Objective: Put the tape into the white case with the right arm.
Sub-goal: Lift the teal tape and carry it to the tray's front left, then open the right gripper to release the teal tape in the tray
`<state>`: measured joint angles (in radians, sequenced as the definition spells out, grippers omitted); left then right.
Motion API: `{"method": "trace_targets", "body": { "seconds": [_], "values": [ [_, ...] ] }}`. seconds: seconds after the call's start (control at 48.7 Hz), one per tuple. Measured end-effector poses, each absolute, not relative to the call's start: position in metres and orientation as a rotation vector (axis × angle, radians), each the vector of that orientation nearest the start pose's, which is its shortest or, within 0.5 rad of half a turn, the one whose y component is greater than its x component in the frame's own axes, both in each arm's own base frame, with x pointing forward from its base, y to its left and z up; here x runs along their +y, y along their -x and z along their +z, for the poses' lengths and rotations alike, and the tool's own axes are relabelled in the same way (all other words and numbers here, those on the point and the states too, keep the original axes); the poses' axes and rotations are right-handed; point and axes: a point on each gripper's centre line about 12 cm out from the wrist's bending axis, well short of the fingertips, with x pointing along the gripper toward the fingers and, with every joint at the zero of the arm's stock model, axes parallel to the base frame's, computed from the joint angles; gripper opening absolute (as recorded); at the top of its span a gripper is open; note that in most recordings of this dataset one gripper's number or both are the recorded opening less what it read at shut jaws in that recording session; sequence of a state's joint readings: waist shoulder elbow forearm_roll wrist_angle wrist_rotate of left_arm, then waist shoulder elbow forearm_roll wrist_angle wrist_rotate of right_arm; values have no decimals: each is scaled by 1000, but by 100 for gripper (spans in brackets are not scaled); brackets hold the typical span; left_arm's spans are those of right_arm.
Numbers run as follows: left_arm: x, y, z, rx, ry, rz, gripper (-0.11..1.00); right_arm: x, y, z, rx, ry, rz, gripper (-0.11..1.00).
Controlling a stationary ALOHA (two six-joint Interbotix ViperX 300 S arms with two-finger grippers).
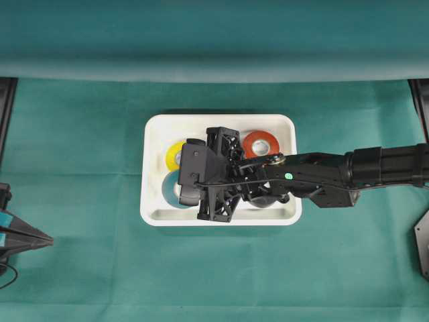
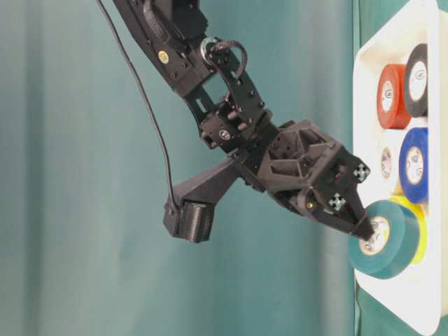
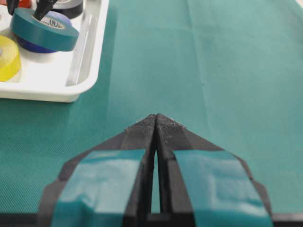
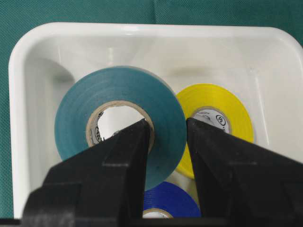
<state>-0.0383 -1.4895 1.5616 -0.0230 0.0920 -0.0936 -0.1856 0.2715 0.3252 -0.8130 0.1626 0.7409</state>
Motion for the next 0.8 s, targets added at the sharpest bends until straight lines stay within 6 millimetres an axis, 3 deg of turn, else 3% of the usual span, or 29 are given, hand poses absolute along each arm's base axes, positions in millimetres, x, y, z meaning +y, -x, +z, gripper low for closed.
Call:
{"method": "trace_targets", "body": {
  "seconds": [0.082,0.288,0.555,0.801],
  "values": [
    [-5,-122,170,166,113,-32,0,-102,-464,155,722,39,-269,20],
    [-5,-122,170,168,113,-32,0,-102,-464,155,725,41,-271,78],
    [-5,-122,170,168,115,-31,0,-102,-460,151,738,40,-274,78],
    [-5,-122,170,168,115,-32,0,-96,-428,161,747,38,-274,78]
  ]
}}
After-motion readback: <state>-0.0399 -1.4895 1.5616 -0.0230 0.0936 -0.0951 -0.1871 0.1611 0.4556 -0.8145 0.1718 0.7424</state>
